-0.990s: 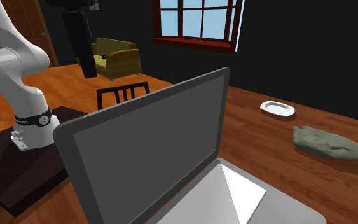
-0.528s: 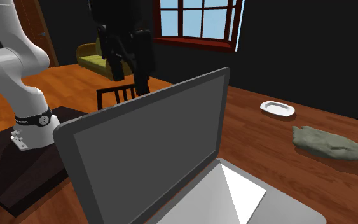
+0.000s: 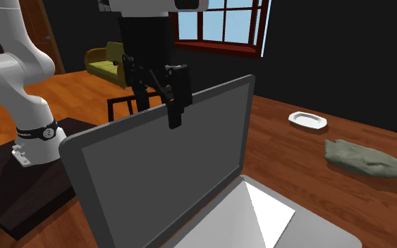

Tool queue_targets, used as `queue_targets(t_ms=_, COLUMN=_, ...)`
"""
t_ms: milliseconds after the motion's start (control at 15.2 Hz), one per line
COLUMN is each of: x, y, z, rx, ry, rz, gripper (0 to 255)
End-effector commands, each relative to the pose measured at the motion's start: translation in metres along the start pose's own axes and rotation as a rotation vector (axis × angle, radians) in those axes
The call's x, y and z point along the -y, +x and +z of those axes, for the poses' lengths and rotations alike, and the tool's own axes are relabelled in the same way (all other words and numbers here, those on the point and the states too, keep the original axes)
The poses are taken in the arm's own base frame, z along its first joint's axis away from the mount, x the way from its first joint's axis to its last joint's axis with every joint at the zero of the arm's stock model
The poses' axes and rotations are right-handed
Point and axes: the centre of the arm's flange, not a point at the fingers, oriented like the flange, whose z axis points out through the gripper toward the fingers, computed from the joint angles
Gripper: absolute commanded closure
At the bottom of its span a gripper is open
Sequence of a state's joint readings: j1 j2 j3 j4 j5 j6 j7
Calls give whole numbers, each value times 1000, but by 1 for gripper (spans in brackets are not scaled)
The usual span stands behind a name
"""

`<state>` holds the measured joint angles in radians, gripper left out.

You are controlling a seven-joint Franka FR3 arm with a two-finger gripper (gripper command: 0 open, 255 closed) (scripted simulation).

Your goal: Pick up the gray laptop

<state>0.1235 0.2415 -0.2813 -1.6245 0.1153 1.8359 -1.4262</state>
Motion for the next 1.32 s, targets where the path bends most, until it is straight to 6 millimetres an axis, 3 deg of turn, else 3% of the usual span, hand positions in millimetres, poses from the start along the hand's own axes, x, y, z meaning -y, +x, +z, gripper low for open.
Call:
queue_targets(t_ms=0, x=0, y=0, z=8, rx=0, ry=-1, rz=0, gripper=0)
queue_targets(t_ms=66, x=-1, y=0, z=8, rx=0, ry=-1, rz=0, gripper=0)
queue_targets(t_ms=132, x=0, y=0, z=8, rx=0, ry=-1, rz=0, gripper=255)
queue_targets(t_ms=726, x=-1, y=0, z=8, rx=0, ry=-1, rz=0, gripper=255)
queue_targets(t_ms=1254, x=1, y=2, z=-34, rx=0, ry=-1, rz=0, gripper=255)
